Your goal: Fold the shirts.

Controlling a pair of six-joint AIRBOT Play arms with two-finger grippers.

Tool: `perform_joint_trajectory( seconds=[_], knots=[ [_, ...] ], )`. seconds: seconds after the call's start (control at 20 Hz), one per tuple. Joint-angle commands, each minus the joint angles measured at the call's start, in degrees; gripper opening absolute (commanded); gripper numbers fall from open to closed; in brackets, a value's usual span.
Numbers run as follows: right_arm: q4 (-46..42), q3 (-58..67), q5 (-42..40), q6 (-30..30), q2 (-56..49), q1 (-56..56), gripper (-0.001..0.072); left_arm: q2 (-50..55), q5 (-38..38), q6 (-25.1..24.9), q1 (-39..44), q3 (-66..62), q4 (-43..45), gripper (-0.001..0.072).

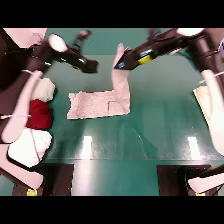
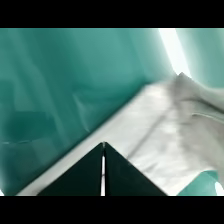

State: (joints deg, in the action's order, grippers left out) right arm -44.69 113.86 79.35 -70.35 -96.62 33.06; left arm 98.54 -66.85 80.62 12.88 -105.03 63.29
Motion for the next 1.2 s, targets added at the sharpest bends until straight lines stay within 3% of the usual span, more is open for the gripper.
perform_joint_trajectory(
  seconds=[0.0,0.05,0.15,0.25,0.3,0.4,0.45,0.6,0.75,0.8,0.85,1.0,1.15],
  knots=[
    [0.17,0.11,-6.19,2.51,-6.23,8.37,0.0015,-8.39,-4.33,-0.04,-8.66,-0.02,3.19,0.0026],
    [0.2,0.2,-8.31,2.56,-8.57,10.62,0.0029,-10.21,-4.37,-0.02,-10.51,-0.02,3.21,0.0026],
    [0.2,1.22,-11.74,4.46,-13.38,14.91,0.0158,-13.29,-4.39,-0.02,-13.51,-0.02,3.21,0.0026],
    [0.2,5.35,-12.76,5.62,-17.66,17.88,0.0538,-14.82,-4.94,0.0,-15.08,-0.02,3.19,0.0026],
    [0.02,6.82,-12.85,5.64,-18.43,18.64,0.0617,-15.17,-5.44,-0.02,-15.06,-0.02,3.78,0.0026],
    [-1.18,4.74,-10.8,5.49,-16.5,17.68,0.0605,-15.26,-6.88,-0.02,-14.93,0.0,3.85,0.0026],
    [-3.91,1.14,-8.41,4.42,-14.05,16.06,0.0558,-15.26,-7.41,0.0,-14.73,0.04,3.76,0.0026],
    [-9.94,-11.3,-2.62,1.7,-7.17,8.61,0.0551,-15.26,-8.63,-0.02,-14.51,0.07,3.26,0.0026],
    [-9.84,-26.36,-5.66,-2.64,-0.52,-1.77,0.0551,-14.97,-10.05,-0.26,-14.51,0.22,3.17,0.0026],
    [-9.55,-30.47,-7.48,-3.87,0.98,-5.03,0.0581,-14.95,-9.92,-0.92,-14.51,0.5,3.15,0.0026],
    [-7.72,-34.21,-9.77,-4.5,1.95,-8.31,0.072,-14.97,-9.4,-1.38,-14.53,1.07,3.15,0.0026],
    [1.03,-39.54,-13.49,-4.59,0.44,-13.86,0.0711,-14.97,-7.61,-1.57,-14.53,3.45,3.13,0.0026],
    [4.83,-37.38,-13.6,-4.17,-5.07,-12.0,0.0689,-14.97,-6.19,-1.6,-14.53,5.97,3.08,0.0026]
  ],
)
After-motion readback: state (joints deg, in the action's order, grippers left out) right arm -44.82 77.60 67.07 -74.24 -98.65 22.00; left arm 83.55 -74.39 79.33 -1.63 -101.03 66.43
